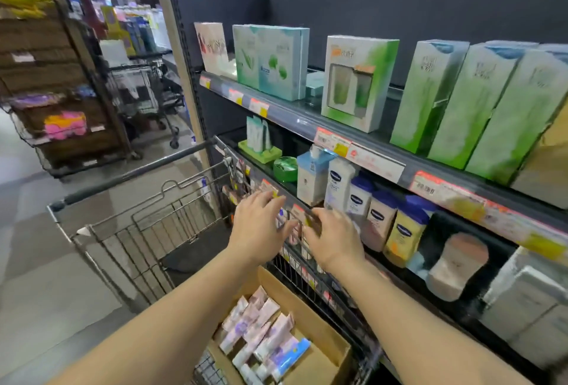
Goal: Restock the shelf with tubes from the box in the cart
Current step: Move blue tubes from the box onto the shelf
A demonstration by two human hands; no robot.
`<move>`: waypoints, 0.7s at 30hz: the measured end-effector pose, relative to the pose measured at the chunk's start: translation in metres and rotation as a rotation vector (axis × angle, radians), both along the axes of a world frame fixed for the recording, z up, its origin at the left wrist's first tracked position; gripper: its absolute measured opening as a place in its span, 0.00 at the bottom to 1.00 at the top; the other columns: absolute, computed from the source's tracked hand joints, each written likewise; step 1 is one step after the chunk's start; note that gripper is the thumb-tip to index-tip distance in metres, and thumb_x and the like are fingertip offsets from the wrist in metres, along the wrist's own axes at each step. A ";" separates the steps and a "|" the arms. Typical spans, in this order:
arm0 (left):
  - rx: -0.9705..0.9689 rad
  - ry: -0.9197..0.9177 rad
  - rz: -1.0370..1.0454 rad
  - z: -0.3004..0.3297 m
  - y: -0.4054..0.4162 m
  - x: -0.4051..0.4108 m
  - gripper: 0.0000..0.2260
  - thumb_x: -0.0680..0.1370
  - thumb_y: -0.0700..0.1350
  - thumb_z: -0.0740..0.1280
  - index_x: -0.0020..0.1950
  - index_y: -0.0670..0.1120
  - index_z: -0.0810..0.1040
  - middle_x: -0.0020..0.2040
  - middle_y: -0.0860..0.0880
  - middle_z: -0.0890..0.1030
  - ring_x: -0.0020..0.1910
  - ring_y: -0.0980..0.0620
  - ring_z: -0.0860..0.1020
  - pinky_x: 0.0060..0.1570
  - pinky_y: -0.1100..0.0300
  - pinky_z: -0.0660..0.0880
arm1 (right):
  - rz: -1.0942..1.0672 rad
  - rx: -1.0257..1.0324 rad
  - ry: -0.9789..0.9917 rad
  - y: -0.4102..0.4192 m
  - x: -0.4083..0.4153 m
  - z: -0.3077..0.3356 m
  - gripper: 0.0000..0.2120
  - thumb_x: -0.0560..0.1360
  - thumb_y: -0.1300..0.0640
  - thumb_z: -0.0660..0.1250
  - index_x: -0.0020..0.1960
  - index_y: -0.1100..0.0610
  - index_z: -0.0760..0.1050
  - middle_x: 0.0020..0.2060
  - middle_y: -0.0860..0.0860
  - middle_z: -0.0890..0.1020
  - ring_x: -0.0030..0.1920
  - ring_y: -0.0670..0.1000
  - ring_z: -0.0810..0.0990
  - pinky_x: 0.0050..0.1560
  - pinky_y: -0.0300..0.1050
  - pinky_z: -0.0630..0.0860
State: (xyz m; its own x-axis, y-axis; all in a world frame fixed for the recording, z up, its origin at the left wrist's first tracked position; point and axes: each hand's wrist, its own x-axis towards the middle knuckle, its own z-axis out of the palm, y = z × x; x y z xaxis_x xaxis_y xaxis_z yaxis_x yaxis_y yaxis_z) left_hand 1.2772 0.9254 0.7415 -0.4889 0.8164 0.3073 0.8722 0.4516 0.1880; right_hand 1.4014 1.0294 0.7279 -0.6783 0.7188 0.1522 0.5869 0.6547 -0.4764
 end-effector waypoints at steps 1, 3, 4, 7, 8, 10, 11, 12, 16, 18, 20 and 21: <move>-0.004 -0.012 -0.025 -0.007 0.008 -0.006 0.26 0.77 0.61 0.62 0.72 0.50 0.69 0.72 0.47 0.70 0.72 0.45 0.65 0.72 0.49 0.61 | -0.026 -0.008 -0.010 0.004 -0.002 -0.004 0.19 0.77 0.44 0.61 0.66 0.50 0.72 0.58 0.53 0.78 0.61 0.56 0.73 0.60 0.51 0.70; -0.024 -0.050 -0.069 -0.023 0.023 -0.017 0.26 0.77 0.61 0.62 0.71 0.50 0.70 0.72 0.46 0.70 0.72 0.45 0.65 0.71 0.47 0.62 | -0.080 -0.027 -0.007 0.010 -0.006 -0.015 0.20 0.78 0.44 0.61 0.66 0.51 0.72 0.59 0.54 0.77 0.62 0.57 0.73 0.60 0.52 0.71; -0.039 -0.068 -0.091 -0.032 0.030 -0.024 0.26 0.77 0.61 0.62 0.71 0.50 0.70 0.71 0.46 0.70 0.72 0.44 0.66 0.70 0.46 0.63 | -0.107 -0.033 -0.014 0.014 -0.008 -0.021 0.21 0.78 0.44 0.61 0.67 0.51 0.72 0.60 0.54 0.77 0.63 0.57 0.72 0.61 0.53 0.71; -0.082 -0.115 -0.197 -0.060 0.050 -0.043 0.28 0.75 0.62 0.59 0.69 0.48 0.72 0.68 0.44 0.73 0.69 0.43 0.69 0.67 0.47 0.67 | -0.214 -0.071 -0.051 0.020 -0.013 -0.047 0.21 0.77 0.45 0.63 0.68 0.51 0.71 0.61 0.53 0.77 0.63 0.58 0.72 0.63 0.52 0.70; -0.095 -0.136 -0.236 -0.070 0.056 -0.049 0.28 0.74 0.62 0.60 0.68 0.48 0.73 0.67 0.44 0.74 0.67 0.42 0.71 0.65 0.47 0.68 | -0.263 -0.096 -0.055 0.021 -0.014 -0.055 0.21 0.77 0.46 0.64 0.67 0.51 0.71 0.61 0.54 0.77 0.62 0.58 0.72 0.62 0.52 0.71; -0.110 -0.172 -0.300 -0.090 0.066 -0.061 0.27 0.74 0.61 0.63 0.66 0.46 0.76 0.64 0.43 0.76 0.64 0.40 0.73 0.62 0.48 0.71 | -0.345 -0.144 -0.066 0.021 -0.016 -0.077 0.20 0.76 0.47 0.65 0.66 0.53 0.73 0.59 0.55 0.78 0.61 0.59 0.73 0.60 0.51 0.71; -0.116 -0.182 -0.329 -0.102 0.070 -0.066 0.26 0.73 0.60 0.64 0.65 0.45 0.77 0.63 0.42 0.77 0.62 0.40 0.74 0.60 0.48 0.72 | -0.378 -0.169 -0.075 0.020 -0.016 -0.090 0.20 0.76 0.47 0.66 0.66 0.53 0.73 0.58 0.55 0.78 0.60 0.59 0.74 0.59 0.50 0.70; -0.128 -0.197 -0.355 -0.116 0.072 -0.070 0.26 0.73 0.59 0.65 0.64 0.44 0.78 0.62 0.42 0.78 0.60 0.39 0.76 0.59 0.49 0.73 | -0.410 -0.194 -0.088 0.018 -0.016 -0.104 0.21 0.76 0.47 0.66 0.66 0.52 0.73 0.58 0.54 0.78 0.61 0.59 0.74 0.59 0.50 0.71; -0.218 -0.310 -0.442 -0.185 0.065 -0.079 0.24 0.72 0.57 0.69 0.63 0.44 0.79 0.61 0.41 0.79 0.61 0.41 0.77 0.61 0.51 0.72 | -0.523 -0.308 -0.137 -0.003 -0.014 -0.159 0.21 0.77 0.47 0.65 0.68 0.51 0.71 0.61 0.52 0.77 0.63 0.56 0.73 0.60 0.51 0.72; -0.314 -0.343 -0.453 -0.220 0.055 -0.081 0.25 0.74 0.57 0.69 0.67 0.46 0.76 0.65 0.43 0.76 0.65 0.43 0.73 0.65 0.52 0.68 | -0.560 -0.371 -0.174 -0.016 -0.013 -0.184 0.22 0.78 0.47 0.64 0.70 0.50 0.69 0.64 0.50 0.75 0.65 0.54 0.71 0.63 0.50 0.71; -0.361 -0.367 -0.464 -0.256 0.046 -0.083 0.25 0.74 0.57 0.70 0.67 0.47 0.76 0.65 0.44 0.76 0.65 0.43 0.73 0.64 0.52 0.68 | -0.576 -0.422 -0.201 -0.026 -0.011 -0.210 0.22 0.78 0.47 0.63 0.70 0.50 0.68 0.65 0.50 0.74 0.66 0.54 0.70 0.64 0.48 0.70; -0.372 -0.388 -0.466 -0.273 0.041 -0.083 0.24 0.73 0.58 0.70 0.65 0.47 0.77 0.64 0.45 0.77 0.63 0.43 0.74 0.63 0.51 0.68 | -0.585 -0.450 -0.208 -0.029 -0.011 -0.223 0.22 0.78 0.48 0.63 0.70 0.50 0.68 0.65 0.50 0.74 0.66 0.54 0.70 0.64 0.48 0.69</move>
State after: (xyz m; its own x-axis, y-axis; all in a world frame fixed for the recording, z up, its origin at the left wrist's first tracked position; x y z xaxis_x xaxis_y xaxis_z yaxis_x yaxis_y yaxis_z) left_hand 1.1946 0.9665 0.4682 -0.0812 0.9842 -0.1576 0.8916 0.1424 0.4299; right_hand 1.3906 1.0000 0.5048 -0.1510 0.9321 -0.3293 0.8850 -0.0210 -0.4652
